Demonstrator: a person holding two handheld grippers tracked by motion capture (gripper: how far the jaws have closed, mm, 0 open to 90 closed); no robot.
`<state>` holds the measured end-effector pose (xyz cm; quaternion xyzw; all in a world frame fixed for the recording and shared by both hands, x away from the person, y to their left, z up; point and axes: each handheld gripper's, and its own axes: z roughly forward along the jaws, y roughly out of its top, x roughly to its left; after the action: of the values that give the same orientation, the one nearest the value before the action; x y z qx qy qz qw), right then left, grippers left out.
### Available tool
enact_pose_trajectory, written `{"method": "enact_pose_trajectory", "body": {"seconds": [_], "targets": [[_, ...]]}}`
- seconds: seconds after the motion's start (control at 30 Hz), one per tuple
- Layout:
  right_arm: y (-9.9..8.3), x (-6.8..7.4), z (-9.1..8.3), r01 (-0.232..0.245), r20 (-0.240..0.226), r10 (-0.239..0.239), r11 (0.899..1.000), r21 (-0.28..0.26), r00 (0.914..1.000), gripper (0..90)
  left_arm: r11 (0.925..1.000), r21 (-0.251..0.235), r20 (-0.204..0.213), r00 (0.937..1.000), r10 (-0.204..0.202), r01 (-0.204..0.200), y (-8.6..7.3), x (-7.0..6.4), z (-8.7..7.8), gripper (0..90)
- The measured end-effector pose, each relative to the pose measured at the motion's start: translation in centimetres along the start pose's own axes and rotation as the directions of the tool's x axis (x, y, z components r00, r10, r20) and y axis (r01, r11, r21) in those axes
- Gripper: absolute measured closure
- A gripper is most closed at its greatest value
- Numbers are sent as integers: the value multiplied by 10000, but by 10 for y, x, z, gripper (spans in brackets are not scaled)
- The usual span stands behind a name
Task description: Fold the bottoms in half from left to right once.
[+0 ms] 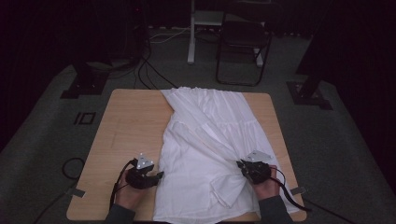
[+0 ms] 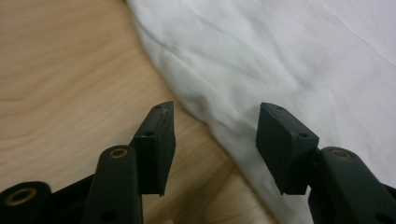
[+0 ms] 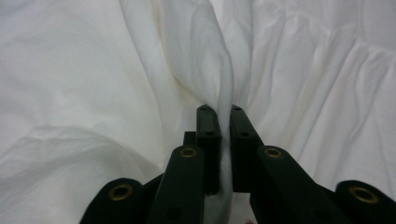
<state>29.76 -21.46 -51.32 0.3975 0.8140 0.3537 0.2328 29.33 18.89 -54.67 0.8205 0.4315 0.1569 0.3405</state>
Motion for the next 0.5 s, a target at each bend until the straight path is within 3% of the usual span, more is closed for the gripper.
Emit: {"method": "enact_pose_trajectory", "body": {"seconds": [0.23, 0.5], "targets": [[13, -13, -24, -256, 187, 277, 9942, -1047, 9994, 865, 9999, 60, -94, 9999, 92, -92, 2, -4, 7, 435], [36, -32, -47, -571, 340, 659, 9748, -2155, 9972, 866, 9999, -56, -172, 9998, -107, 106, 6, -9, 16, 392]]}}
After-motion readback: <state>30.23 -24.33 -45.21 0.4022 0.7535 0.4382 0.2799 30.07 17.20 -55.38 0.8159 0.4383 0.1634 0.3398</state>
